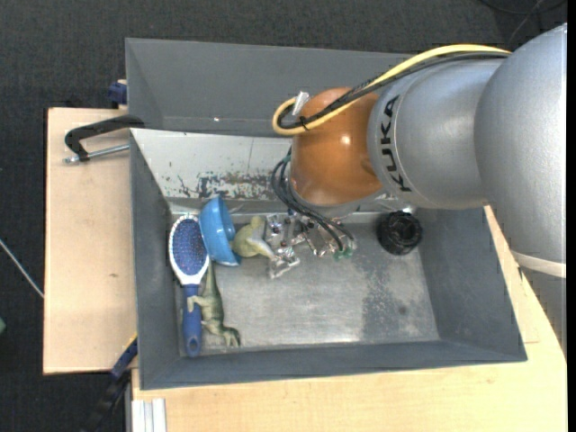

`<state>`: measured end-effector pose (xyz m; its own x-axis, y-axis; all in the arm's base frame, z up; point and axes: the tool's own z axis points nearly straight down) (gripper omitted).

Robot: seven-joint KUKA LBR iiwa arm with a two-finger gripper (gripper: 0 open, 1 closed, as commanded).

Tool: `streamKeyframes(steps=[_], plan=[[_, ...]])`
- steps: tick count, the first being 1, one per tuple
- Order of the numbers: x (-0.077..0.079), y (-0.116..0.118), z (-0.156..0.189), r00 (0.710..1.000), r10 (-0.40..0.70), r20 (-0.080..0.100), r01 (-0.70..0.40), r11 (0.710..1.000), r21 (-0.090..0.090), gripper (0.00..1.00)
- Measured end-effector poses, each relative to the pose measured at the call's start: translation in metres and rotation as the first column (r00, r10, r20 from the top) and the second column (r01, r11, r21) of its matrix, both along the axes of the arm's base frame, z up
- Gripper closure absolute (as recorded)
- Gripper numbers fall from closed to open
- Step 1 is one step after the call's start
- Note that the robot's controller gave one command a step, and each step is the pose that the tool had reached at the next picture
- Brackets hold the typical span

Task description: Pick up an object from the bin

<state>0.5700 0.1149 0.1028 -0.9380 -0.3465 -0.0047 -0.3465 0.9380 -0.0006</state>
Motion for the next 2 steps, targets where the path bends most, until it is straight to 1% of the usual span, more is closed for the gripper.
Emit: streamKeyframes(steps=[1, 2], plan=[[0.002, 0.000, -0.012, 1.000, -0.016, -0.004, 0.016, 1.000, 0.001, 1.00], [0.015, -0.018, 0.095, 1.000, -0.009, 0.011, 0.009, 1.000, 0.002, 1.00]])
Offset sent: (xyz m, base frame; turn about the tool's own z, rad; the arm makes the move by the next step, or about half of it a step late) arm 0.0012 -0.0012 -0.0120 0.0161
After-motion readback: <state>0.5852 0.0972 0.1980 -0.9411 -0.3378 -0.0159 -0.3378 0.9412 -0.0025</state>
